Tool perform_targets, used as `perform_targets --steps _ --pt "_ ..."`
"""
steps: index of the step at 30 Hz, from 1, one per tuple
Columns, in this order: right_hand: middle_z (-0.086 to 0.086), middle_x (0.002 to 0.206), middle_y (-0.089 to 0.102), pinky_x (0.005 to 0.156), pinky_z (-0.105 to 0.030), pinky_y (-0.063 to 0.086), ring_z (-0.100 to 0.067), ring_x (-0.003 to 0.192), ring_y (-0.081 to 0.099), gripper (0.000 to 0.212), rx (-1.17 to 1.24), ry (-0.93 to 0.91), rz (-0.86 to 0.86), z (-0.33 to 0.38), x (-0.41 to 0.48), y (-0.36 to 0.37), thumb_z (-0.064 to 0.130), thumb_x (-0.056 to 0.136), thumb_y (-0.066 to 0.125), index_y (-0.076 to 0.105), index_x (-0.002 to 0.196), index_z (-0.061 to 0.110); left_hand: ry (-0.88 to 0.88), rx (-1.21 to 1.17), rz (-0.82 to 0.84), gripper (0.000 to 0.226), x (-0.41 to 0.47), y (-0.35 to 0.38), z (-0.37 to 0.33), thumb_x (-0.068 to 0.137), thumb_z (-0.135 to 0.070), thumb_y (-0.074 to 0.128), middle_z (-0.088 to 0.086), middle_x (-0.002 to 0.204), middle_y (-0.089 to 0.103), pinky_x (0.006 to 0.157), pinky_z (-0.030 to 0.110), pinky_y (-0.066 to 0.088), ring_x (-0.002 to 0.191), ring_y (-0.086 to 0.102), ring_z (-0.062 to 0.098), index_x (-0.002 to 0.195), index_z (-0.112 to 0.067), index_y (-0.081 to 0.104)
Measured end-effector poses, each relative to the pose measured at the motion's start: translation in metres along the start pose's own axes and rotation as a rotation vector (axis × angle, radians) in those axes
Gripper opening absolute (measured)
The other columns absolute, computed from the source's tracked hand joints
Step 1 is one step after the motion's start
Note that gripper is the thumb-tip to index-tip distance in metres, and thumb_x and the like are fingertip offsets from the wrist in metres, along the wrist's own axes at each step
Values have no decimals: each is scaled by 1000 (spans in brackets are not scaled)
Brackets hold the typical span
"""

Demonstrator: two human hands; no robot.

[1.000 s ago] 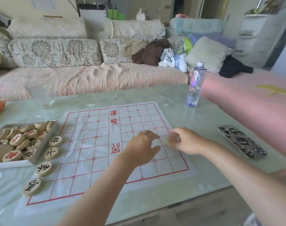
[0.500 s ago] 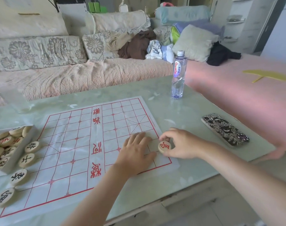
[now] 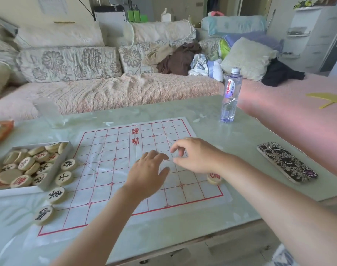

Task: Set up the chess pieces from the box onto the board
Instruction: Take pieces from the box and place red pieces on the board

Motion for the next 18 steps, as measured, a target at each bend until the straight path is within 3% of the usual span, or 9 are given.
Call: perform_targets --steps 6,11,13,16,18 --pt "14 103 63 92 -35 49 -11 100 60 30 60 -129 85 102 47 53 28 92 56 61 121 30 -229 -32 -68 26 -36 -61 117 93 -29 54 -8 111 58 80 32 50 106 54 15 118 -28 60" --pt "10 112 59 78 -28 40 -8 81 52 35 29 -253 139 184 82 109 30 92 59 57 127 30 -378 -35 -133 26 -61 -113 207 90 -20 54 -2 109 61 86 36 49 102 57 21 114 -26 65" --pt "10 113 59 77 -28 40 -11 84 51 33 23 -274 150 213 98 129 29 92 59 58 125 30 -414 5 -168 26 -74 -134 238 89 -18 53 -2 109 61 85 36 47 105 55 23 110 -27 66" --pt "9 114 59 82 -30 44 -12 94 54 30 31 -306 142 255 125 152 28 92 57 61 121 30 -525 60 -183 30 -106 -151 290 88 -15 49 -3 114 61 74 32 45 104 56 25 109 -30 66" --pt "8 114 60 88 -32 48 -15 103 58 32 27 -318 136 280 143 164 27 91 57 62 121 31 -601 70 -181 35 -129 -155 320 87 -12 50 -1 119 59 76 33 46 107 54 26 114 -29 65"
Point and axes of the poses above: each hand's wrist, its own x-axis towards the middle knuckle, its own y-axis out of the palm, z = x × y, the point moved 9 cm from there along x, towards the middle knuckle
